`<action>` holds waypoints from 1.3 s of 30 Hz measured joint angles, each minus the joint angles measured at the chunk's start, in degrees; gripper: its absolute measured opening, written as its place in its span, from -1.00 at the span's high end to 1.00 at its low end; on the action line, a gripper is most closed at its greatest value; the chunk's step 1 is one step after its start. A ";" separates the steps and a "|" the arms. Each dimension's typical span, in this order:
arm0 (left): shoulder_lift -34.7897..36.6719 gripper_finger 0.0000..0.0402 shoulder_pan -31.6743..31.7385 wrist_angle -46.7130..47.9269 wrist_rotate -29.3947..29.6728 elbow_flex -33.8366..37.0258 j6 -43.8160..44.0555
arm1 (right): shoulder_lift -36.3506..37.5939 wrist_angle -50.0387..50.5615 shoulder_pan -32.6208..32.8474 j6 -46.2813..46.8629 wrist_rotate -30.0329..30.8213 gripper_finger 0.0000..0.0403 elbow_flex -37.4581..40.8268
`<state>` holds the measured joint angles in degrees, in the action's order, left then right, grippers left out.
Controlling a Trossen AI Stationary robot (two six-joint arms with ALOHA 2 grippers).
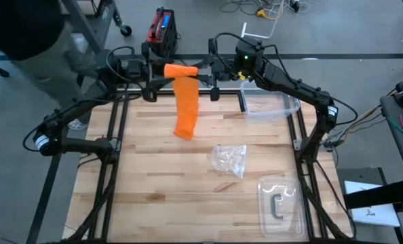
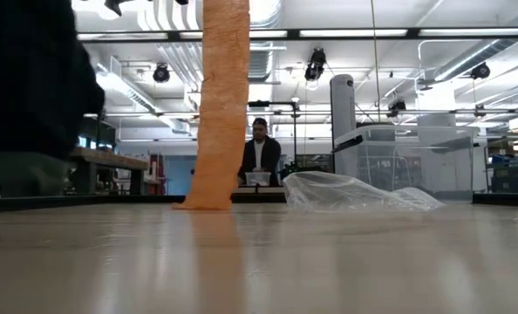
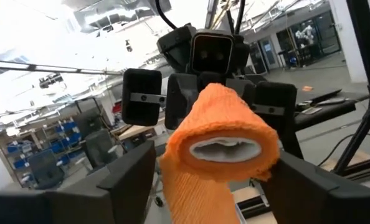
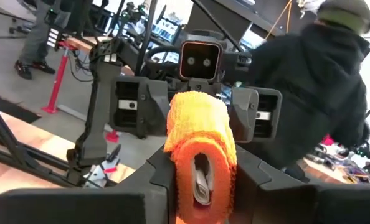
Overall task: Roll bandage
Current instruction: Roll the orange bandage
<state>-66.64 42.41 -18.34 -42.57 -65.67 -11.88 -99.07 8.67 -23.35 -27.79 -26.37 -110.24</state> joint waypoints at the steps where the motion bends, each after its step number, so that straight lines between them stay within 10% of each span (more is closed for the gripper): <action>1: -0.03 -0.25 0.00 -0.35 0.00 0.03 0.47 | 0.00 -0.02 0.00 0.07 0.00 0.61 0.00; 14: -0.03 -0.11 -0.90 -2.02 -0.05 0.03 3.31 | 0.00 0.11 0.09 -0.15 0.98 0.61 0.33; 23: 0.32 0.49 -1.09 -1.68 -0.15 0.03 -1.24 | 0.00 -0.03 0.45 1.55 1.03 0.54 0.39; 29: 0.97 0.74 -1.11 -1.72 -0.20 0.03 -18.01 | 0.00 0.06 1.03 14.87 1.31 0.39 -0.41; 39: 0.58 0.65 -1.11 0.36 -0.31 0.03 -65.45 | 0.00 3.53 1.09 35.62 0.89 -0.48 -4.09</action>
<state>-66.06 41.30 -17.98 -42.87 -65.65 -77.33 -99.07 12.20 -22.26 7.83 -25.48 -114.32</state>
